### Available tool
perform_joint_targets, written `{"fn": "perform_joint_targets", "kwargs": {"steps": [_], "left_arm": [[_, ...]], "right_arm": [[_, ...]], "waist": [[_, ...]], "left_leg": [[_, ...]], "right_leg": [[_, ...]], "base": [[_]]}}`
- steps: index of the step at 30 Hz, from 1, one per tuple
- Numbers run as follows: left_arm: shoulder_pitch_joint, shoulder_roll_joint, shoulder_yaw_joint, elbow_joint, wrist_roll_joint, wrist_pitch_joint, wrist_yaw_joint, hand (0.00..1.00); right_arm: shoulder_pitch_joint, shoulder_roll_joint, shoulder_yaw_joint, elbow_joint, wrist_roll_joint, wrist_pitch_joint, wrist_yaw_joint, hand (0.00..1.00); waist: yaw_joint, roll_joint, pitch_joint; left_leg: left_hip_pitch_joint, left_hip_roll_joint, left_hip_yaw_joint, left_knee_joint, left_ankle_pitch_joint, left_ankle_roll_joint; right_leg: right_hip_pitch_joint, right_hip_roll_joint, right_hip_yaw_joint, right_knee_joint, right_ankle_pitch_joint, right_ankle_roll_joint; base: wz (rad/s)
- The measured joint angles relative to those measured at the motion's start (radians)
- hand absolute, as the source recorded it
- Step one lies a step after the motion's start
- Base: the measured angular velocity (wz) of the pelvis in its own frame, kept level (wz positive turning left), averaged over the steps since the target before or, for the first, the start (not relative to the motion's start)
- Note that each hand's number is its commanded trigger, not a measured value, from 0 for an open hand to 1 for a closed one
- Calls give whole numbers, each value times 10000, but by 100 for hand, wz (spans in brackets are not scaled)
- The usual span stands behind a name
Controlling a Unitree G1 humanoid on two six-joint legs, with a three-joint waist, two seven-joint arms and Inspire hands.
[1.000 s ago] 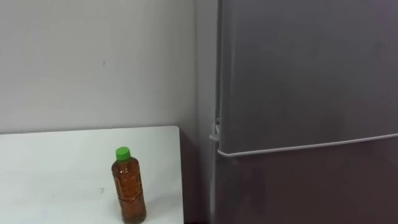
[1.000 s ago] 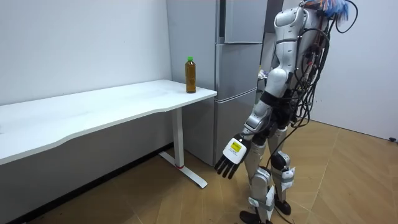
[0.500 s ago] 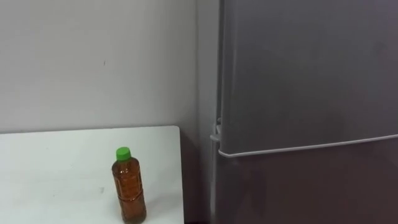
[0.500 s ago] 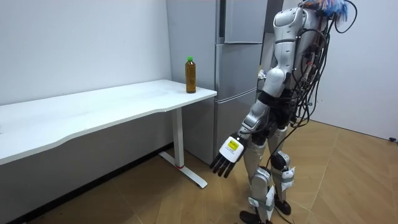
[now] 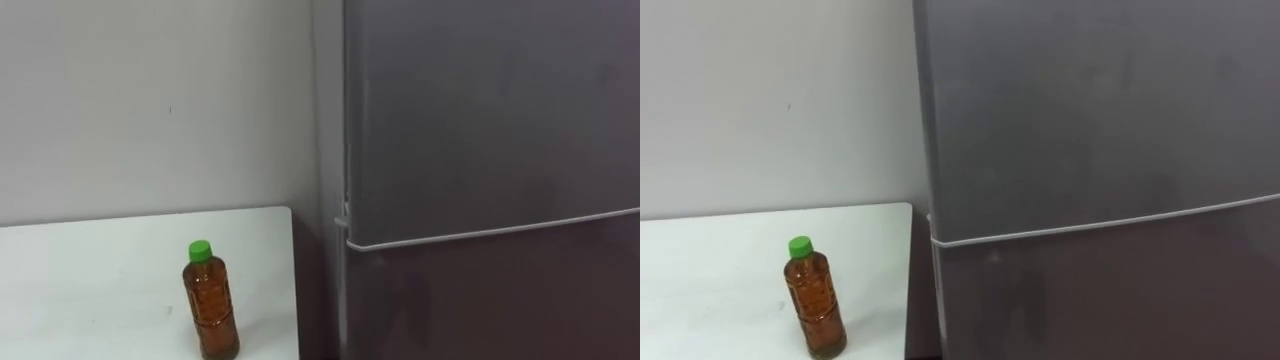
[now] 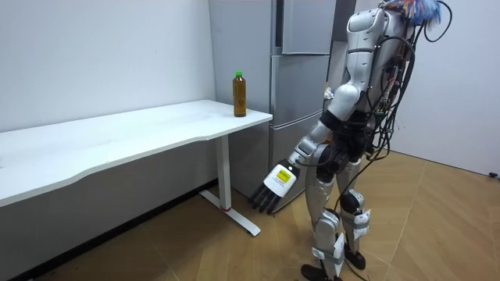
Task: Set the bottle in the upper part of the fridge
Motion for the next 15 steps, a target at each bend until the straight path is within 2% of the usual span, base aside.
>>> {"fn": "perform_joint_targets", "kwargs": {"steps": [4, 7, 12, 15], "left_arm": [[-36, 14, 44, -950, -87, -239, 365, 0], [-79, 26, 47, -1615, -75, -304, 523, 0], [-71, 33, 50, -3449, -69, -360, 687, 0], [-120, 37, 47, -4031, -77, -413, 738, 0]], "right_arm": [[-24, -18, -148, -57, -564, -22, 106, 0], [-23, -33, -151, -101, -806, -50, 105, 0], [-13, -30, -158, -128, -787, -111, 106, 0], [-11, -30, -155, -128, -703, -112, 86, 0]], "waist": [[13, 10, -9], [38, 115, -71], [38, 138, -72], [29, 206, -69]], "left_leg": [[39, 1, 7, -2, 1, 1], [4, 6, 86, -30, 2, 2], [16, 5, 59, -25, 2, 3], [56, 7, 63, -20, 1, 2]], "right_leg": [[-16, -3, 11, 76, 0, 1], [-96, -5, 19, 97, 1, -1], [18, -6, 20, 92, 2, -1], [41, -4, 22, 94, 2, -1]], "base": [[-1], [-7], [2], [0]]}}
